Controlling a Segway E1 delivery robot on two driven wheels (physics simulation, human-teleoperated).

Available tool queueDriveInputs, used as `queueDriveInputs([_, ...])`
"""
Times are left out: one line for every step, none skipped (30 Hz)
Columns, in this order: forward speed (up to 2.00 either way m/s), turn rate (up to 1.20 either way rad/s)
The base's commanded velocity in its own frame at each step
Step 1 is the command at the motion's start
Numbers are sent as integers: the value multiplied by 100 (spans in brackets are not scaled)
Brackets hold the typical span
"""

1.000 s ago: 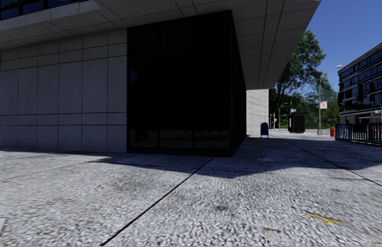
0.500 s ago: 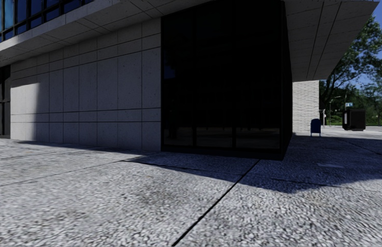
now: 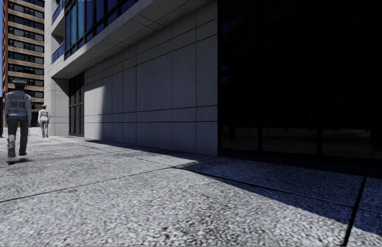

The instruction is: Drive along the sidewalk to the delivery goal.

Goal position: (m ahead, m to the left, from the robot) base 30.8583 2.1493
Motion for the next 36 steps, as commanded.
queueDriveInputs([200,66])
queueDriveInputs([200,66])
queueDriveInputs([200,66])
queueDriveInputs([200,66])
queueDriveInputs([200,66])
queueDriveInputs([200,66])
queueDriveInputs([200,66])
queueDriveInputs([200,66])
queueDriveInputs([200,66])
queueDriveInputs([200,66])
queueDriveInputs([200,66])
queueDriveInputs([200,66])
queueDriveInputs([200,66])
queueDriveInputs([200,66])
queueDriveInputs([200,64])
queueDriveInputs([200,61])
queueDriveInputs([200,60])
queueDriveInputs([200,60])
queueDriveInputs([200,60])
queueDriveInputs([200,60])
queueDriveInputs([200,60])
queueDriveInputs([200,60])
queueDriveInputs([200,56])
queueDriveInputs([200,56])
queueDriveInputs([200,56])
queueDriveInputs([200,55])
queueDriveInputs([200,55])
queueDriveInputs([200,46])
queueDriveInputs([200,32])
queueDriveInputs([200,0])
queueDriveInputs([200,0])
queueDriveInputs([200,0])
queueDriveInputs([200,0])
queueDriveInputs([200,0])
queueDriveInputs([200,0])
queueDriveInputs([200,0])
